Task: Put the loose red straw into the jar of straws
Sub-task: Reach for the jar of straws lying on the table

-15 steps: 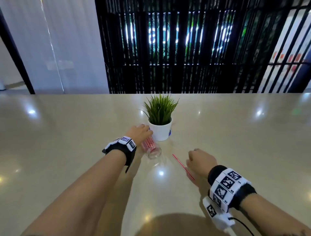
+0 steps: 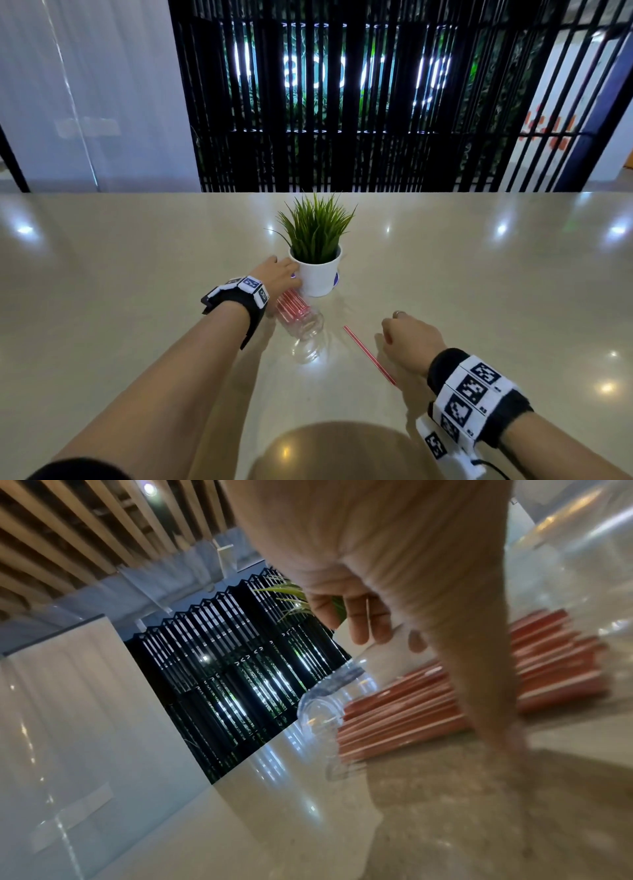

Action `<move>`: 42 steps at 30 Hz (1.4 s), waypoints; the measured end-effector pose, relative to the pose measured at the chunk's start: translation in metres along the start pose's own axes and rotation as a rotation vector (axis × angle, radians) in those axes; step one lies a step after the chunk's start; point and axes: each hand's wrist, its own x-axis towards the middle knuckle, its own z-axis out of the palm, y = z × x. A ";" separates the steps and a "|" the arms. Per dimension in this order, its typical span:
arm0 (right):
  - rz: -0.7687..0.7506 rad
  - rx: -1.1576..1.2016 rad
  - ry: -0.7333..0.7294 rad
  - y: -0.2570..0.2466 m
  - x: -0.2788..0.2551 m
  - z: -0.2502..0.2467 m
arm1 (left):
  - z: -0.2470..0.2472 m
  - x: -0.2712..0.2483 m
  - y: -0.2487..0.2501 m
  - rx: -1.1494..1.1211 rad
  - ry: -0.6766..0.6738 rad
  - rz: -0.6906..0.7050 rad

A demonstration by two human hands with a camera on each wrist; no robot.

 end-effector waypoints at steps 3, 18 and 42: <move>-0.011 0.006 0.002 -0.001 0.005 0.002 | 0.006 -0.006 0.010 -0.173 0.018 -0.044; 0.013 0.129 -0.180 -0.002 0.023 0.011 | -0.016 -0.035 0.028 -0.894 0.557 -0.480; 0.036 0.029 -0.240 -0.021 0.024 0.013 | -0.040 -0.058 0.058 -1.375 0.845 -0.679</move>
